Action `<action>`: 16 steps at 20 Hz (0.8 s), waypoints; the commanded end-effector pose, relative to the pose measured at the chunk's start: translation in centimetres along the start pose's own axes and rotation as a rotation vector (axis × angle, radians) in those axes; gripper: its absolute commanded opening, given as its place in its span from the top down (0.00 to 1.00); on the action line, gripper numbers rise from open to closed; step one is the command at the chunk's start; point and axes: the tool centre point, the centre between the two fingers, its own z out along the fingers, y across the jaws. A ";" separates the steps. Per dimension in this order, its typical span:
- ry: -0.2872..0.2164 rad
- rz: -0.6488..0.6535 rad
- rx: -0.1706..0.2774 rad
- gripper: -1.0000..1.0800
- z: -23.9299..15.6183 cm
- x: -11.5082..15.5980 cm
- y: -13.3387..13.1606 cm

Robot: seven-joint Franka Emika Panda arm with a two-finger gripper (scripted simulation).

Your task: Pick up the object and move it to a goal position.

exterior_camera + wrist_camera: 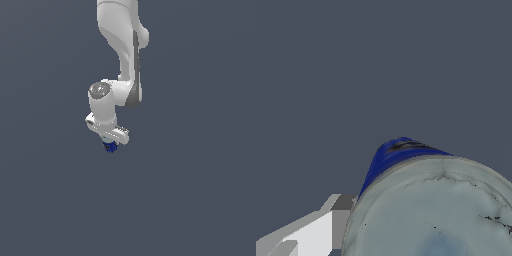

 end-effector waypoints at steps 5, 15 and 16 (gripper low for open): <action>0.000 0.000 0.000 1.00 0.1 0.0 0.0; 0.000 0.000 0.000 1.00 -0.9 -1.2 -2.0; 0.000 0.000 0.000 1.00 -1.2 -1.5 -2.5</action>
